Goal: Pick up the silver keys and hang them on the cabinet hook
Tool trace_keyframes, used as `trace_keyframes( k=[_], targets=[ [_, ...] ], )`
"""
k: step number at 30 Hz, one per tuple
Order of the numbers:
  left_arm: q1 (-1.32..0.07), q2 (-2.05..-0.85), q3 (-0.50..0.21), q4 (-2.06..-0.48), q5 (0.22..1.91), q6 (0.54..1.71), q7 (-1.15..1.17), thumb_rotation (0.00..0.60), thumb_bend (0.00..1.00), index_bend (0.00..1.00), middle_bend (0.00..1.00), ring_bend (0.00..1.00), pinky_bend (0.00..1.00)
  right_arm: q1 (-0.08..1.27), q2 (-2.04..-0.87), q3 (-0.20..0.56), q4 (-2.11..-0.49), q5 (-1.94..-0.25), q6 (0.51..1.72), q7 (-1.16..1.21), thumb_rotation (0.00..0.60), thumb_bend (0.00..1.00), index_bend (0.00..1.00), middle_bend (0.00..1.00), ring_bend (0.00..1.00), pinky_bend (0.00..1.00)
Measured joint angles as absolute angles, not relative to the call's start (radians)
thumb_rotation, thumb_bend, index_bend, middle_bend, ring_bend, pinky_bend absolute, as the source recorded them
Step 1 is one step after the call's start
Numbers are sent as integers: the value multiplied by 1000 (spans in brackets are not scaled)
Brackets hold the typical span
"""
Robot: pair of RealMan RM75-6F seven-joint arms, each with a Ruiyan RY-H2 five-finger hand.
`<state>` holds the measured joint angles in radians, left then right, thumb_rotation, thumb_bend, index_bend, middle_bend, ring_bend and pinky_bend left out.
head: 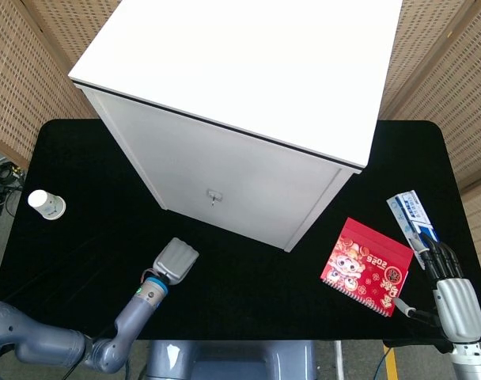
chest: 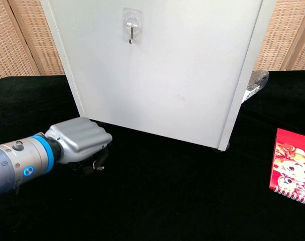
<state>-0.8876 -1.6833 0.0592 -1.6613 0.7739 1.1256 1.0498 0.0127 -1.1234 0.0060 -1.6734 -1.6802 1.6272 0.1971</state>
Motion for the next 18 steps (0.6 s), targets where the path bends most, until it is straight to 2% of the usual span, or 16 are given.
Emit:
trace_keyframes(
  k=[18],
  targets=[
    [-859, -1428, 55, -1882, 1039, 1212, 984, 600, 416, 590, 870, 831, 741, 10, -1125, 1, -1679, -1690, 1631, 185, 600, 106, 0, 0, 0, 0]
  ],
)
